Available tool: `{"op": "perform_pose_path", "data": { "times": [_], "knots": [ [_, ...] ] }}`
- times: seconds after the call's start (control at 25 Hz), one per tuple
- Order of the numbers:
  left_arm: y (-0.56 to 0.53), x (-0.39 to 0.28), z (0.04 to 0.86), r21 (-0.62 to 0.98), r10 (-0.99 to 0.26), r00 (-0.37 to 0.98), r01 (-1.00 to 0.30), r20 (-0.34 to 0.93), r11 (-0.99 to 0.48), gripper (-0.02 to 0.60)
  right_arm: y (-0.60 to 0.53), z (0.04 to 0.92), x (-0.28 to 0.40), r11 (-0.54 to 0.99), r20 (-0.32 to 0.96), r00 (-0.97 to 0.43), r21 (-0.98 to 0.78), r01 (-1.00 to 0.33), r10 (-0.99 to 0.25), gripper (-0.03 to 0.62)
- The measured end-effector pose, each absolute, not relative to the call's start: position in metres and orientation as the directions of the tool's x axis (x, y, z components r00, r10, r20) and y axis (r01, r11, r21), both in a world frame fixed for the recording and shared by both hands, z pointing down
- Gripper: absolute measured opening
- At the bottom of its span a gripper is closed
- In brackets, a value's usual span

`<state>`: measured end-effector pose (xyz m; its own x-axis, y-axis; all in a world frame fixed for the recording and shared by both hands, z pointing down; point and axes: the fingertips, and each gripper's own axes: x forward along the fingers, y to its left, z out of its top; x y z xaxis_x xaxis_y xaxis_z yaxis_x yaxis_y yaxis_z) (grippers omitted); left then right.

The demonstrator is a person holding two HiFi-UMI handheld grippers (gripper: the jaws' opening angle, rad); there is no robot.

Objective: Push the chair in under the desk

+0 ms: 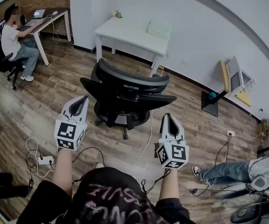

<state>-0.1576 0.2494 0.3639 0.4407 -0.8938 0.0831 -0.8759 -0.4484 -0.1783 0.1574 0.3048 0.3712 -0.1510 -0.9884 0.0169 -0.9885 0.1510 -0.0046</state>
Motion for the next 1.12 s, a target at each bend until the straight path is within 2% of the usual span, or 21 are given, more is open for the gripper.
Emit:
{"op": "perform_pose_path", "data": {
  "times": [0.16, 0.44, 0.72, 1.12],
  "knots": [
    [0.24, -0.164, 0.371, -0.173, -0.87, 0.482, -0.853, 0.1, -0.492, 0.015, 0.3, 0.372, 0.149, 0.139, 0.012, -0.141, -0.118, -0.983, -0.99, 0.028],
    [0.227, -0.17, 0.388, -0.158, -0.84, 0.526, -0.825, 0.13, -0.542, 0.015, 0.3, 0.384, 0.149, 0.056, 0.034, -0.064, -0.204, -0.977, -0.997, 0.028],
    [0.207, -0.169, 0.397, -0.171, -0.834, 0.531, -0.817, 0.151, -0.551, 0.016, 0.285, 0.387, 0.157, 0.057, 0.042, -0.063, -0.129, -0.99, -0.997, 0.028],
    [0.166, -0.159, 0.405, -0.214, -0.86, 0.478, -0.834, 0.178, -0.508, 0.017, 0.236, 0.4, 0.178, 0.151, 0.052, -0.154, -0.056, -0.987, -0.987, 0.028]
  ]
}}
